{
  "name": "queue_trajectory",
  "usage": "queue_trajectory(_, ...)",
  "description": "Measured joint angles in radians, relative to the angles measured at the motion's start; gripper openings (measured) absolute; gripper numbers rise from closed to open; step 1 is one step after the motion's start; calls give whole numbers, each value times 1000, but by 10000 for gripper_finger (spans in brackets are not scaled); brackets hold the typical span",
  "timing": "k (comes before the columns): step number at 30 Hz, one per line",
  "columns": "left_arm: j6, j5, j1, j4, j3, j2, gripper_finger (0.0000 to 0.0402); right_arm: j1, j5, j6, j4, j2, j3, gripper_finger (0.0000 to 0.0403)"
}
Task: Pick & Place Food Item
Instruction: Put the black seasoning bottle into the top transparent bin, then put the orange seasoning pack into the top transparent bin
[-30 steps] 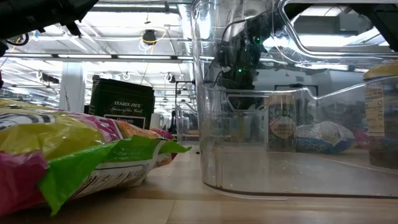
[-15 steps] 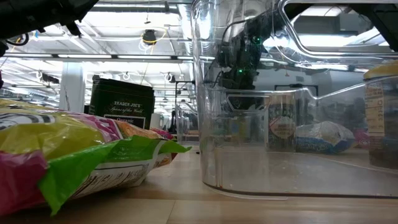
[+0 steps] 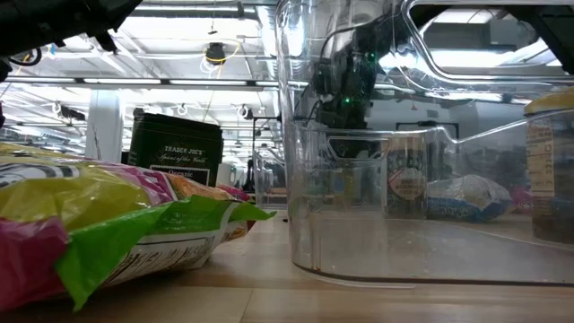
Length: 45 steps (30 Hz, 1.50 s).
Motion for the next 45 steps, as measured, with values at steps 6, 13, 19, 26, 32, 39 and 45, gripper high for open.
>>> queue_trajectory(6,0,0,0,0,0,0,0,1,0,-2,-6,0,16,234)
queue_trajectory(13,0,0,0,0,0,0,0,1,0,-2,-18,-1,44,234)
queue_trajectory(19,0,0,0,0,0,0,0,1,0,-2,-65,-1,85,234)
queue_trajectory(26,0,0,0,0,0,0,0,1,0,-2,-132,-1,142,234)
queue_trajectory(32,0,0,0,0,0,0,0,8,0,-14,-193,-1,196,234)
queue_trajectory(39,0,0,0,0,0,0,0,45,0,-24,-258,-13,235,234)
queue_trajectory(45,0,0,0,0,0,0,0,80,0,-28,-291,-72,235,234)
